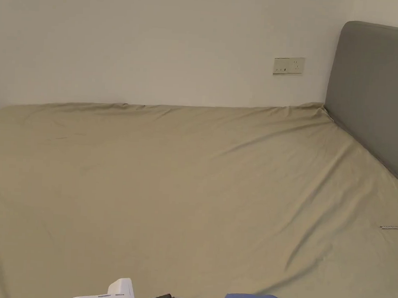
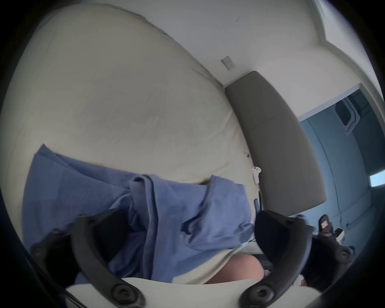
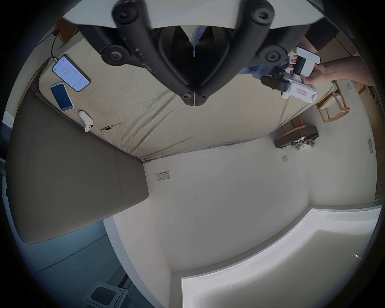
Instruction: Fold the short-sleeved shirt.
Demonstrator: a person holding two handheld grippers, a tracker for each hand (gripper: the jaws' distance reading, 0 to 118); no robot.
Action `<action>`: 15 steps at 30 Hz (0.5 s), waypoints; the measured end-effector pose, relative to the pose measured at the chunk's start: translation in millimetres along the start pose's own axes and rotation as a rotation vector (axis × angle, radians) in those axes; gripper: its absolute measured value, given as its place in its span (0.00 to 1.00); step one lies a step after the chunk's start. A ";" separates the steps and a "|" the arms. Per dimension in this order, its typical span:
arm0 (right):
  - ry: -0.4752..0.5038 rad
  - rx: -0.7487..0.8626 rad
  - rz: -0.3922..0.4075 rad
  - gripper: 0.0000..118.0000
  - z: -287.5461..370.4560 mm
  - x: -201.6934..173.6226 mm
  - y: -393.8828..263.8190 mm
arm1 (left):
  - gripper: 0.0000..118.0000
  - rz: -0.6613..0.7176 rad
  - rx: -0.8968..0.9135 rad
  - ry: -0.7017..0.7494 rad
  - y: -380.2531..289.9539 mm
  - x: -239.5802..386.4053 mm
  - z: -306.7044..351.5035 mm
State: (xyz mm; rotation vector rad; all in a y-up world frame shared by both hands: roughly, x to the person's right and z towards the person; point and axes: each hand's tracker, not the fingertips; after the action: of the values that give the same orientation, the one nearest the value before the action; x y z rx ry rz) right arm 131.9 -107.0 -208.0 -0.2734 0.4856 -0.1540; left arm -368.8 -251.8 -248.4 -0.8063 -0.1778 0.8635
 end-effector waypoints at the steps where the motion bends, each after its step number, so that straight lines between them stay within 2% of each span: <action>1: 0.006 0.002 -0.007 0.01 0.4 -1.0 0.2 | 1.00 -0.013 0.000 -0.003 5.0 1.9 11.9; 3: 0.011 0.005 -0.006 0.01 1.3 -4.3 0.3 | 1.00 -0.075 0.054 -0.050 8.0 9.5 30.0; 6: 0.024 0.011 -0.003 0.01 3.6 -7.5 1.2 | 1.00 -0.292 0.151 0.072 8.2 18.7 66.6; 7: 0.028 0.015 -0.003 0.01 4.7 -8.2 1.7 | 0.95 -0.404 0.156 0.146 4.4 24.5 78.1; 8: 0.033 0.018 -0.002 0.01 5.5 -8.4 2.3 | 0.73 -0.482 0.143 0.215 -0.7 31.8 88.4; 9: 0.035 0.020 -0.003 0.01 6.1 -8.6 2.8 | 0.02 -0.514 0.111 0.259 -4.3 36.7 93.1; 10: 0.038 0.022 -0.007 0.01 6.1 -9.3 3.8 | 0.00 -0.551 0.111 0.345 -12.1 38.5 88.7; 11: 0.041 0.023 -0.011 0.01 6.2 -9.2 4.2 | 0.00 -0.589 0.203 0.507 -26.1 43.1 88.1; 12: 0.042 0.026 -0.016 0.01 6.3 -9.1 4.4 | 0.00 -0.635 0.240 0.546 -32.4 42.0 85.2; 13: 0.043 0.030 -0.023 0.01 6.7 -9.0 4.6 | 0.00 -0.650 0.172 0.473 -25.4 29.5 78.5; 15: 0.049 0.035 -0.037 0.01 7.5 -8.6 5.7 | 0.00 -0.513 0.165 0.493 -34.1 20.4 62.1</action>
State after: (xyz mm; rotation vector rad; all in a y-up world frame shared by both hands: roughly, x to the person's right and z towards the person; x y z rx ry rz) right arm 128.5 -98.1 -199.6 -0.2448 0.5259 -0.2056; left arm -362.4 -215.0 -184.8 -0.7489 0.1206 0.1795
